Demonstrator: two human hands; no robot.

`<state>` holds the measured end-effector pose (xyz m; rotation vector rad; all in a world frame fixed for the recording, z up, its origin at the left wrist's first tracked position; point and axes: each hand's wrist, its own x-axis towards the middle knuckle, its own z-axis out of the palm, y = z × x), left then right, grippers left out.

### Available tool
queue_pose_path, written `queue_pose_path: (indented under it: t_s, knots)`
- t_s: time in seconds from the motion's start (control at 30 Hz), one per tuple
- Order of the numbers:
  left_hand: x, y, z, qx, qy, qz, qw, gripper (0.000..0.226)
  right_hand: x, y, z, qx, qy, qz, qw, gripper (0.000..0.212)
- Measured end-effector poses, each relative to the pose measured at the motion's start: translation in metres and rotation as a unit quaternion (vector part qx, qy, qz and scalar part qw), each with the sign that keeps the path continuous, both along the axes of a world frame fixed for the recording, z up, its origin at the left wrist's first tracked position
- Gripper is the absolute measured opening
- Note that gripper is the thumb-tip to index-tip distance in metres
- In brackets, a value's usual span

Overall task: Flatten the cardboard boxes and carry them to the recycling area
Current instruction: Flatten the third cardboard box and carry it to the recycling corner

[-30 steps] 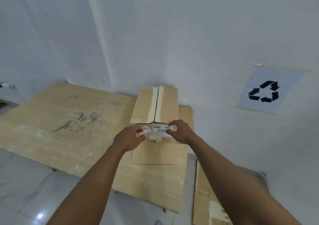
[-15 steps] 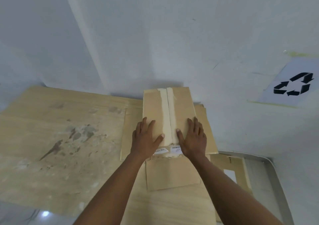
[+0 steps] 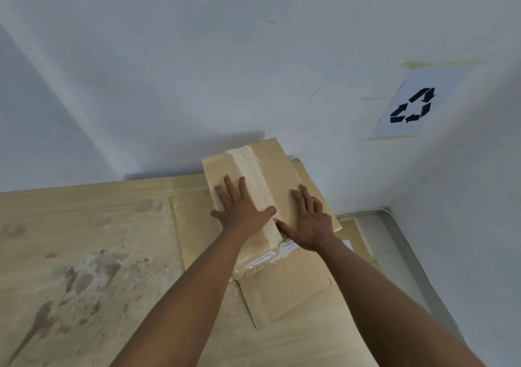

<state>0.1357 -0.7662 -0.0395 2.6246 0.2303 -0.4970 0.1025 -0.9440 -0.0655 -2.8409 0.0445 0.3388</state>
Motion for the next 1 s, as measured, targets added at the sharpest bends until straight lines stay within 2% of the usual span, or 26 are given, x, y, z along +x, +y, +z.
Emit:
queue_pose_path:
  t_s: [0.17,0.33,0.4,0.47,0.53,0.63,0.73,0.8,0.83,0.9,1.0]
  knots:
    - [0.012,0.02,0.031,-0.079,0.042,-0.024,0.996,0.113,0.004,0.007,0.004,-0.015,0.037,-0.013,0.999,0.123]
    - [0.017,0.047,0.073,-0.16,0.056,-0.018,0.985,0.098,0.006,0.009,0.008,-0.009,0.047,-0.011,0.999,0.115]
    - [0.02,0.061,0.084,-0.159,0.046,-0.013,0.986,0.094,0.006,0.008,0.009,-0.013,0.049,-0.001,0.999,0.11]
    - [0.024,0.08,0.094,-0.141,0.045,-0.009,0.989,0.091,0.006,0.009,0.012,-0.003,0.045,0.005,0.999,0.105]
    - [0.028,0.101,0.099,-0.116,0.047,0.008,0.992,0.088,0.005,0.01,0.017,0.046,0.035,0.0,0.998,0.099]
    - [0.028,0.125,0.096,0.044,0.037,0.007,0.998,0.099,0.002,0.006,0.022,0.184,0.014,-0.019,0.983,0.088]
    - [0.01,0.134,0.068,0.227,-0.022,0.036,0.973,0.103,-0.004,-0.008,0.029,0.367,0.015,-0.055,0.929,0.072]
    - [-0.003,0.129,0.044,0.279,-0.056,0.015,0.959,0.092,-0.009,-0.02,0.037,0.44,-0.019,-0.083,0.894,0.052]
    - [-0.009,0.123,0.034,0.281,-0.072,-0.008,0.957,0.085,-0.011,-0.026,0.043,0.445,-0.059,-0.098,0.888,0.041]
    - [-0.015,0.108,0.019,0.274,-0.113,-0.076,0.952,0.065,-0.014,-0.038,0.05,0.424,-0.148,-0.119,0.886,0.036]
    - [-0.016,0.074,0.006,0.266,-0.122,-0.177,0.94,0.045,-0.009,-0.05,0.053,0.358,-0.214,-0.148,0.897,0.031]
